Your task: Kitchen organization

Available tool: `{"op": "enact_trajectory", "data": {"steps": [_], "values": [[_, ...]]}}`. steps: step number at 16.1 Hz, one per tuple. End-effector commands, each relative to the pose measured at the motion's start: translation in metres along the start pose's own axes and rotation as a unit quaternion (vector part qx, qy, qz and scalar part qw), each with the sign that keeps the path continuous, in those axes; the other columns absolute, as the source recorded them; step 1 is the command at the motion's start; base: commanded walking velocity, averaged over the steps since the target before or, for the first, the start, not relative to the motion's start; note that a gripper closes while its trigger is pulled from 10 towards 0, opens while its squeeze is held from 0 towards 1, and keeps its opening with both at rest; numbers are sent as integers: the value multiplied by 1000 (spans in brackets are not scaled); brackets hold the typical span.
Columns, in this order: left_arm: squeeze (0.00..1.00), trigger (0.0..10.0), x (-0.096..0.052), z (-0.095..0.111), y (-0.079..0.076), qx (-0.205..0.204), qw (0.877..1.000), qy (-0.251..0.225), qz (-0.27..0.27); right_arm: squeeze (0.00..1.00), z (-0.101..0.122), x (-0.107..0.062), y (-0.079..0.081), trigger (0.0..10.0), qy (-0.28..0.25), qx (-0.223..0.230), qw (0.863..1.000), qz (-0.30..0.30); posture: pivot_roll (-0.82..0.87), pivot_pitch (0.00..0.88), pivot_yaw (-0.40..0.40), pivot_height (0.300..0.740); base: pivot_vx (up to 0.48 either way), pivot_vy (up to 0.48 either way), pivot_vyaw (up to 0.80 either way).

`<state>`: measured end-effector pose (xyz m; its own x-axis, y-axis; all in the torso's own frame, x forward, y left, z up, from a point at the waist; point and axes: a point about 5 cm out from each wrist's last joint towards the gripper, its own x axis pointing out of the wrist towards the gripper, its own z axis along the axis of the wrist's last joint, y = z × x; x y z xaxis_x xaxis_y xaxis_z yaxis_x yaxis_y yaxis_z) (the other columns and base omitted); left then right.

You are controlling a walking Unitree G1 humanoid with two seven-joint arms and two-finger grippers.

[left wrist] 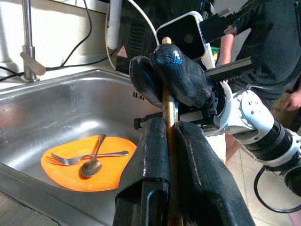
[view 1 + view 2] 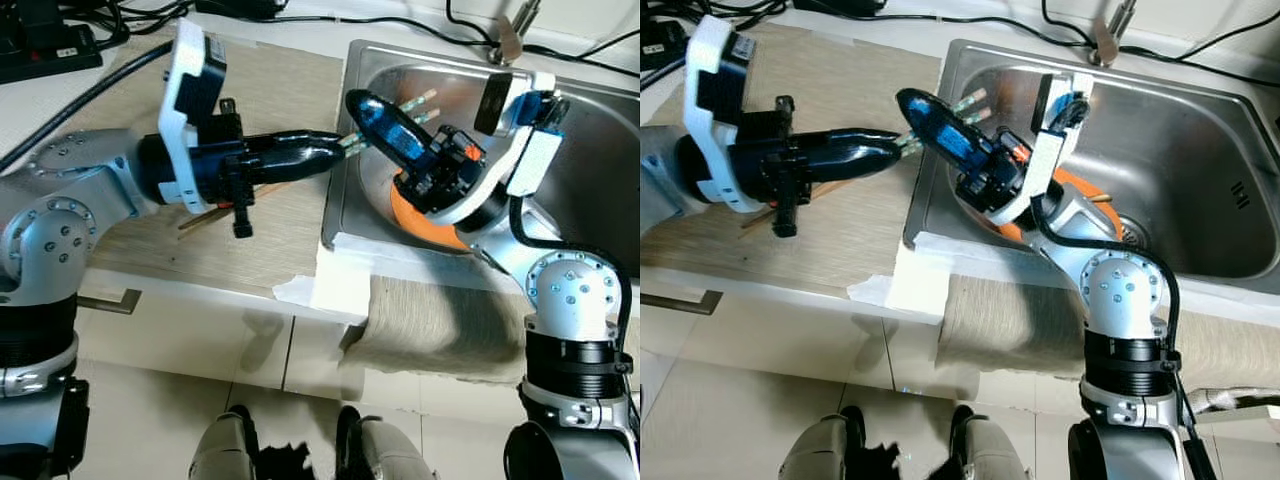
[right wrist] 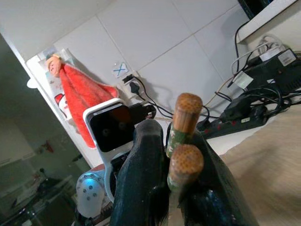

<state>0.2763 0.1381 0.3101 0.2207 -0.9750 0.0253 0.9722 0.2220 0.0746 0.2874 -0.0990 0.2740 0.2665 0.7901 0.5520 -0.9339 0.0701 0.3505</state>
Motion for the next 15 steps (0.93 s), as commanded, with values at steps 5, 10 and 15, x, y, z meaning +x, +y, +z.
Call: {"op": "enact_trajectory", "data": {"steps": [5, 10, 15], "values": [[1000, 10000, 1, 11, -6, 14, 999, -19, -25, 0, 5, -7, -9, 0, -6, -10, 999, -42, -121, 181, -93, 740, 0, 0, 0], [0, 10000, -8, 15, -2, 28, 999, -33, 23, 0, 6, -7, -10, 0, -8, -8, 999, -49, -117, 187, -97, 740, 0, 0, 0], [0, 10000, -19, 27, 3, 66, 993, -48, 81, 0, 29, -7, -13, 0, -47, -41, 995, -77, -121, 200, -96, 740, 0, 0, 0]]}}
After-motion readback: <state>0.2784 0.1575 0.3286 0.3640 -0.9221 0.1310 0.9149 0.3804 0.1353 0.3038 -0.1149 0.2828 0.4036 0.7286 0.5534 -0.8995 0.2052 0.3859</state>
